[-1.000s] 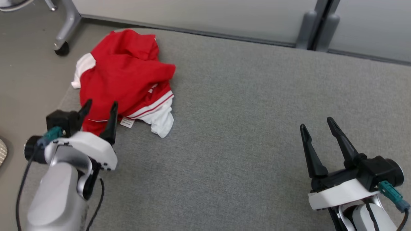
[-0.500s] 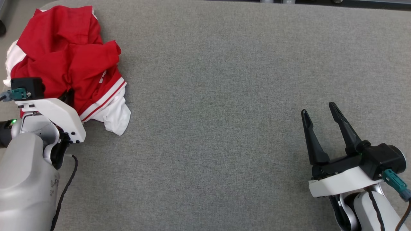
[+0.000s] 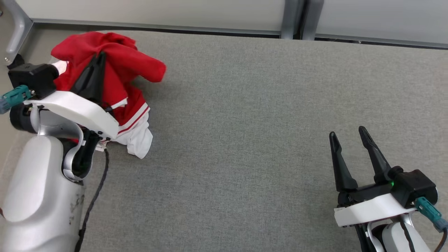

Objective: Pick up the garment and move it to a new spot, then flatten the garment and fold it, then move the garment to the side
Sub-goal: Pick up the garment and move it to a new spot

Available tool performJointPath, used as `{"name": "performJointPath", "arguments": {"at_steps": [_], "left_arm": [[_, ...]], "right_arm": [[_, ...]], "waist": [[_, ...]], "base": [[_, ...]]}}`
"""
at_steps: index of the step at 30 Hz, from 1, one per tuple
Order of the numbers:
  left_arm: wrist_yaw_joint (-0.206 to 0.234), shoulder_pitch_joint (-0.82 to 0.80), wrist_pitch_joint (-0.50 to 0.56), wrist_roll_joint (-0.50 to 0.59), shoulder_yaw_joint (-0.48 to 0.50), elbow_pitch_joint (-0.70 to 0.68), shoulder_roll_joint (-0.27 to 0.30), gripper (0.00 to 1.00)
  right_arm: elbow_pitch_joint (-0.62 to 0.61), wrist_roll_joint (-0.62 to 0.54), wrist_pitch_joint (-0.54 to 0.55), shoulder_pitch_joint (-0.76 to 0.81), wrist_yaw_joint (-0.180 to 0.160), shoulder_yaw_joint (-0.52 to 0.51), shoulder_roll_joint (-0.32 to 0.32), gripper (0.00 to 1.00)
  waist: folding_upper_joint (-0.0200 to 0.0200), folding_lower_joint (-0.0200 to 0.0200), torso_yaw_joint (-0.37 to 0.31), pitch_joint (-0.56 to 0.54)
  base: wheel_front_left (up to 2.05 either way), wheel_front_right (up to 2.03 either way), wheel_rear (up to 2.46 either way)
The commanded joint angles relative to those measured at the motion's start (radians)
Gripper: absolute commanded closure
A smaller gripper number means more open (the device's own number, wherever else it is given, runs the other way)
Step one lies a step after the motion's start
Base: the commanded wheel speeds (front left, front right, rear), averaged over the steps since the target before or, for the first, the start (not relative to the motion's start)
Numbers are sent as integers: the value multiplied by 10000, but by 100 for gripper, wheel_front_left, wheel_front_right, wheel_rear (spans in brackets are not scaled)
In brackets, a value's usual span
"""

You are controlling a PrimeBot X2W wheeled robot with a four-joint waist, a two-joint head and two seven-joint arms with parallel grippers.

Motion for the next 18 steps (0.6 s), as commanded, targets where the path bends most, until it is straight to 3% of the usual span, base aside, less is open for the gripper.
{"name": "performJointPath", "arguments": {"at_steps": [1,6,10,13,18], "left_arm": [[-58,292,223,-144,-145,-1000,-97,100],[133,1035,1162,-553,-645,-4071,-572,100],[247,1540,1925,-1085,-1227,-5748,-1059,100],[402,1862,2430,-1494,-1757,-6445,-1334,100],[648,2154,2547,-1822,-2334,-6409,-1583,100]], "right_arm": [[-19,44,-49,161,18,-71,30,0],[-53,52,-49,369,18,-66,217,0],[-110,77,-49,459,18,-104,319,0],[-177,113,-49,517,18,-109,378,0],[-255,166,-48,619,18,-159,444,0]], "waist": [[-1,0,-228,-299],[-1,0,-984,-727],[-1,0,-1794,-953],[-1,0,-2495,-1072],[-1,0,-3427,-1120]], "base": [[0,0,0],[0,0,0],[0,0,0],[0,0,0],[0,0,0]]}}
